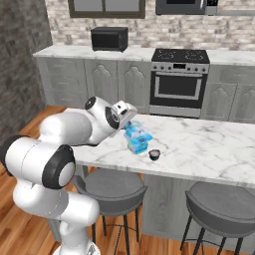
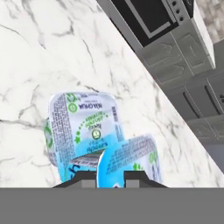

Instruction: Stack the yogurt containers by placing the smaller containers on top of the larger containers.

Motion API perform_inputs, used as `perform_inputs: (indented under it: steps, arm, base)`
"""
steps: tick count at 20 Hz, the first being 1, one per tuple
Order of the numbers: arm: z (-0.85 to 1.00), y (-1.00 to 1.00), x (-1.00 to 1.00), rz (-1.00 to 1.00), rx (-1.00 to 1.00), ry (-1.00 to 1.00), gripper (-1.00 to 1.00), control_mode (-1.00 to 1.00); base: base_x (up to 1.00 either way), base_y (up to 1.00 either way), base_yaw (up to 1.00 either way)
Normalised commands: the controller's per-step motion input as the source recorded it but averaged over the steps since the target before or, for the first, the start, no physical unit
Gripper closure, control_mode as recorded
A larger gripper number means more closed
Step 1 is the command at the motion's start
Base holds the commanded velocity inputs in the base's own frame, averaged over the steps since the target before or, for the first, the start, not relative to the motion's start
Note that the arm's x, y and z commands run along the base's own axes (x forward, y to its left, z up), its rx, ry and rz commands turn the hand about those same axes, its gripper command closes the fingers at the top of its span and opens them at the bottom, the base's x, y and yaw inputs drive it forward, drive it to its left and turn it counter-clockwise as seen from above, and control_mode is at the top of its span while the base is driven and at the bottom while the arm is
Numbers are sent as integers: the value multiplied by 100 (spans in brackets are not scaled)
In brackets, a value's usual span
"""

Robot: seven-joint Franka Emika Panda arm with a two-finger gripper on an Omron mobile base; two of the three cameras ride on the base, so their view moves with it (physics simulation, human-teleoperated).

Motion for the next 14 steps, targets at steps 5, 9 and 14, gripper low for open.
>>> perform_inputs:
  steps: [5, 9, 14]
  arm:
    - [-12, 0, 15, 0, 0, 0, 100, -100]
    - [-12, 0, 9, 0, 0, 0, 100, -100]
    - [-13, -1, 9, 0, 0, 0, 100, -100]
  base:
    - [0, 0, 0]
    - [0, 0, 0]
    - [0, 0, 0]
